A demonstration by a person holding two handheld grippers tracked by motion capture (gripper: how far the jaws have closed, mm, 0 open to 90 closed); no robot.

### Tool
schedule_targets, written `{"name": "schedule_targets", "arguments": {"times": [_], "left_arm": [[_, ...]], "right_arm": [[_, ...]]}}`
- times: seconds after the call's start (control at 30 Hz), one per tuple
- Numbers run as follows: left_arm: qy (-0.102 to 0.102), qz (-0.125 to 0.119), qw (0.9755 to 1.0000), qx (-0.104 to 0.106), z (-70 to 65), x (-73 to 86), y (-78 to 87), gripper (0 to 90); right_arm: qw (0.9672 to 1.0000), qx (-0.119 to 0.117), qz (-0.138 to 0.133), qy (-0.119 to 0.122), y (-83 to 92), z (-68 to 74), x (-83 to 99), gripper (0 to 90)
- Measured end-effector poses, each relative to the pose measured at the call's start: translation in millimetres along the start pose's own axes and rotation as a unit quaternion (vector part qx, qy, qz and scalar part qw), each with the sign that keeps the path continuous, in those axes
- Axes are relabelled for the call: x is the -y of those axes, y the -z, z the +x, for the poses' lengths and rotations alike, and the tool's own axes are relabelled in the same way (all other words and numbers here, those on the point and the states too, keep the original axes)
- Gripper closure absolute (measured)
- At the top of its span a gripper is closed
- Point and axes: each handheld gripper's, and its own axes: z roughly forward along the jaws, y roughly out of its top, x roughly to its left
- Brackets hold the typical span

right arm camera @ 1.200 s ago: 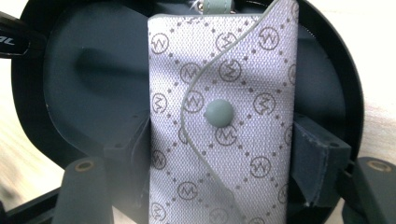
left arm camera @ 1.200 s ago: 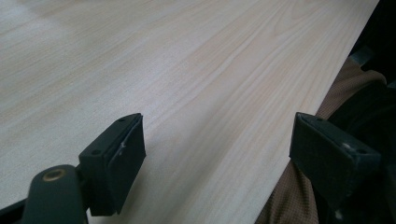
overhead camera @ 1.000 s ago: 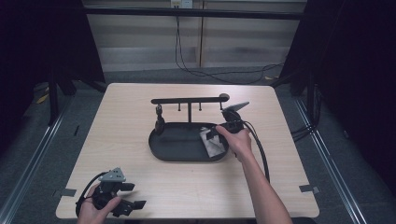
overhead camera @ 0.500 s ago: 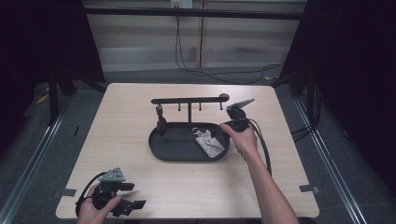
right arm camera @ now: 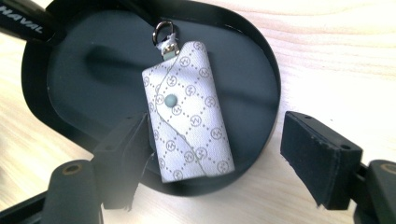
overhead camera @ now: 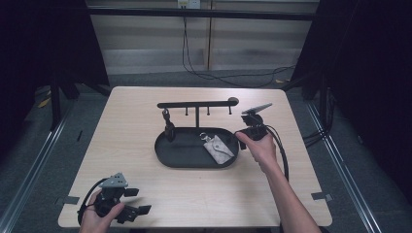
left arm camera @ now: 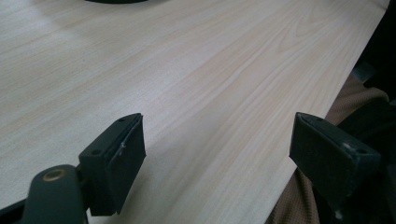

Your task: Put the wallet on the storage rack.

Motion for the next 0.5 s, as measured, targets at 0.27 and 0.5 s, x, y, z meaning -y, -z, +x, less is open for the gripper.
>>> {"name": "schedule_targets", "arguments": {"times": [0.27,0.5], "left_arm": [[0.017,-0.013,0.9997,-0.009,2.3,0.4,3.4,18.2],[0.031,-0.019,0.9993,-0.008,4.4,1.1,4.4,18.2]], "right_arm": [[0.9997,0.004,-0.016,0.020,8.4,-6.7,22.6,24.2],[0.9989,-0.005,-0.044,0.013,17.1,-18.1,43.8,24.8]]}}
